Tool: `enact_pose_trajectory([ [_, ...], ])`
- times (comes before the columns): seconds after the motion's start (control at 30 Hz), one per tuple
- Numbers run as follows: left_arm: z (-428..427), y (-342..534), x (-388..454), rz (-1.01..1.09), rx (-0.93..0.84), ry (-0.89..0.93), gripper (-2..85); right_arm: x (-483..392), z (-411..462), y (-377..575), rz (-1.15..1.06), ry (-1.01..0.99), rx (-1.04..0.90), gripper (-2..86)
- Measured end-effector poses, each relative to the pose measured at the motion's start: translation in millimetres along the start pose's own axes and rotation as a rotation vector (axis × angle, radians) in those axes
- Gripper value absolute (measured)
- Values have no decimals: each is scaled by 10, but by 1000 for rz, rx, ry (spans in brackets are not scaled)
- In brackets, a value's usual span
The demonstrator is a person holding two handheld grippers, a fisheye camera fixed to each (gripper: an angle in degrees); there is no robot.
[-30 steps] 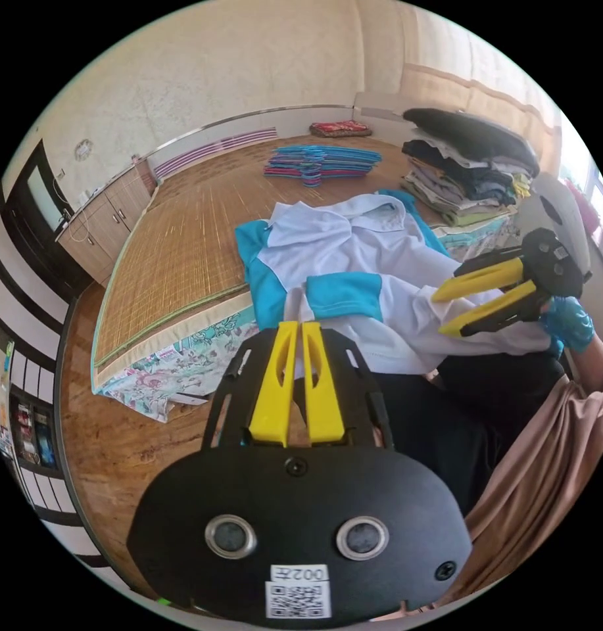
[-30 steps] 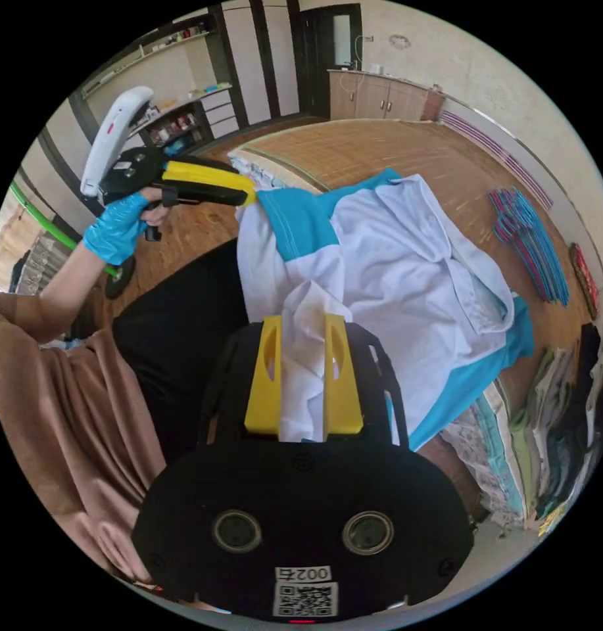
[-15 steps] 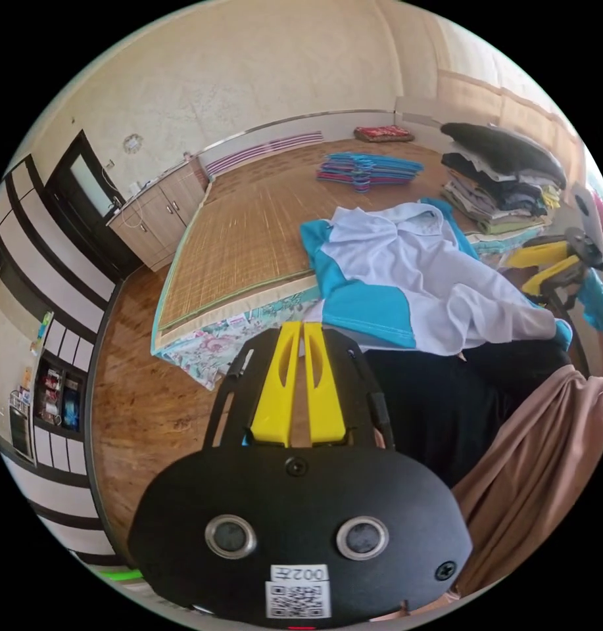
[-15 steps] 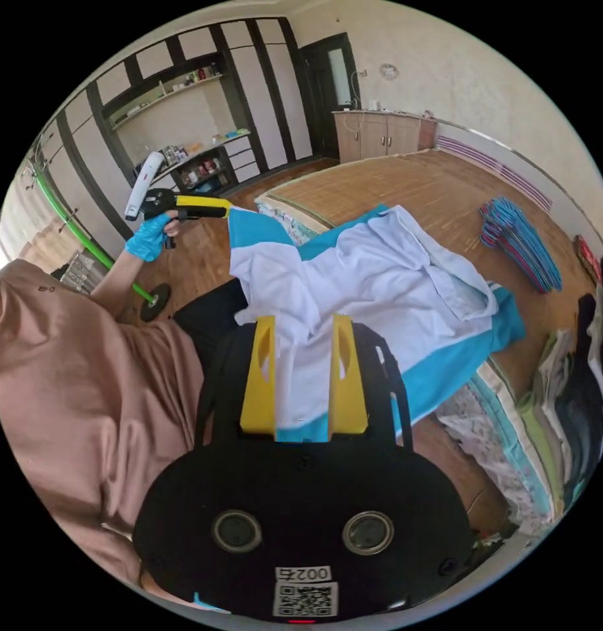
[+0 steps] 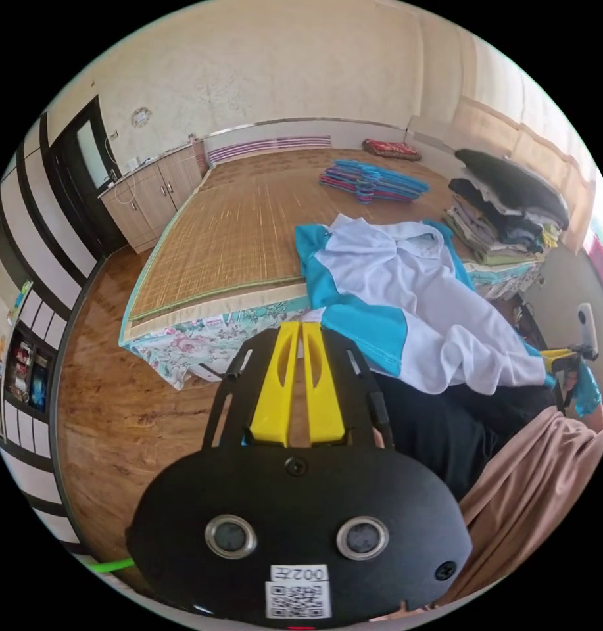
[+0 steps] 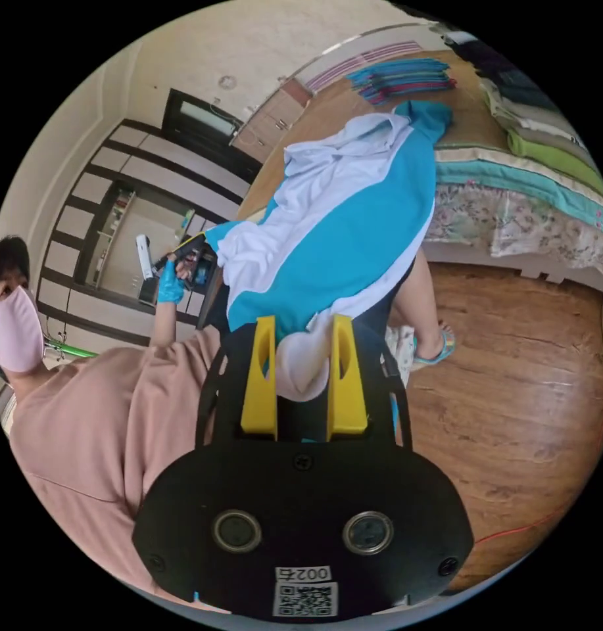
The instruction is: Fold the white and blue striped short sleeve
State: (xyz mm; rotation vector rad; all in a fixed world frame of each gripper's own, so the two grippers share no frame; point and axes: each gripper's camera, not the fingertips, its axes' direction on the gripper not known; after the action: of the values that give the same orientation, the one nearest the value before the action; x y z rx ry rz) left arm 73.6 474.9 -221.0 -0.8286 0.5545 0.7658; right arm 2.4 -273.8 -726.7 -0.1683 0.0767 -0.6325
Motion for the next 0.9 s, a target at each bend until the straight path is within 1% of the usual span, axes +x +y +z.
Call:
enact_pose_trajectory([
  [0.1,-50,-177,33,-1,70,51,-9,-12,-103,-201,-52,-1,102,45],
  [0.13,-86,-287,65,11,107,53,-9,-15,-125,-262,-62,-2,124,42],
  [0.23,-189,-659,175,45,178,-2,-9,-96,-275,-652,-132,49,238,28],
  [0.37,-415,-1247,260,58,306,-117,-9,-440,-642,-1432,-271,287,444,21],
  [0.43,-605,-1723,316,106,366,-234,-8,-662,-844,-1818,-338,407,543,19],
  [0.5,-785,-2084,336,111,412,-338,-8,-1008,-1119,-2324,-401,548,667,18],
  [0.6,-1238,-2606,320,57,510,-440,-4,-1527,-1461,-2772,-485,655,814,18],
  [0.7,-1700,-2868,283,1,626,-442,-8,-1921,-1727,-2943,-521,676,957,17],
  [0.77,-1824,-2943,252,-13,646,-430,-8,-2022,-1787,-3005,-537,671,967,18],
  [0.83,-1769,-2974,207,-6,624,-411,-8,-2019,-1768,-3057,-541,660,941,19],
  [0.9,-1587,-2962,167,-5,577,-392,-9,-1896,-1632,-3129,-533,661,866,20],
])
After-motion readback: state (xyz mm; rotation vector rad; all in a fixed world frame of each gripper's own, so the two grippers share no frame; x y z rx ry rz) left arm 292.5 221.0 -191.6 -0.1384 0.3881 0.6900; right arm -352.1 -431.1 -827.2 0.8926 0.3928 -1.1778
